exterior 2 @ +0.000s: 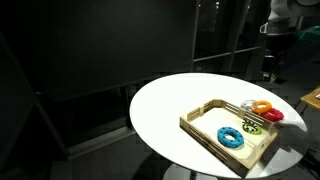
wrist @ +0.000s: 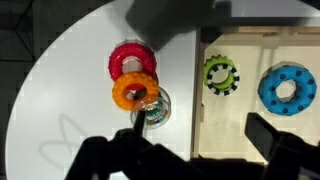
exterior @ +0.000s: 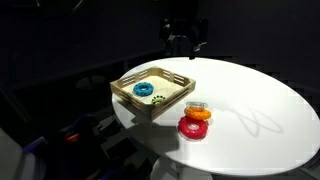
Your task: Pick up the clear ring from the wooden tray and put it on the stack of rings on the table
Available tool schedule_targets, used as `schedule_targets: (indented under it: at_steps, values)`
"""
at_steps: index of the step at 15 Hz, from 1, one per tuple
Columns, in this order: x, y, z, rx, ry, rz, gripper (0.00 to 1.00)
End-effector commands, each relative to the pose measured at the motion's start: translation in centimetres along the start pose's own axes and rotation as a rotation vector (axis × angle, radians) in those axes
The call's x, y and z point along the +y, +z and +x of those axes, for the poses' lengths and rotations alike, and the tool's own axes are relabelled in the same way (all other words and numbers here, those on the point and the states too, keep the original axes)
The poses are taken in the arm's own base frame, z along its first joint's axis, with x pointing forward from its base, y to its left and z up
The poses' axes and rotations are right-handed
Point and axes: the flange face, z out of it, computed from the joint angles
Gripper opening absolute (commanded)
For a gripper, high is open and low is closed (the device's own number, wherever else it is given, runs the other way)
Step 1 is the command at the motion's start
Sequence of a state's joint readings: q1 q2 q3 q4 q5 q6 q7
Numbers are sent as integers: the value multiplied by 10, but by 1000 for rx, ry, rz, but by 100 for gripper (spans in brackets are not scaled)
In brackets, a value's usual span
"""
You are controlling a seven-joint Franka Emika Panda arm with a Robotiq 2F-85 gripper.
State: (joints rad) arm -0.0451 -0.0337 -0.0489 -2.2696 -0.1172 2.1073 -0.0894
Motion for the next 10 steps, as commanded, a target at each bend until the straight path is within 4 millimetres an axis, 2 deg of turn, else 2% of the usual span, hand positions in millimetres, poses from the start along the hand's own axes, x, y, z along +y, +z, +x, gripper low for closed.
schedule_targets:
  at_steps: [1,7,8,10]
  values:
    - [-1,-19,-20,59,25,12,100]
    - [-4,-33,-30,101,17,32,100]
    - [-1,-30,-22,73,16,15,100]
    - [-2,-29,-22,72,16,15,100]
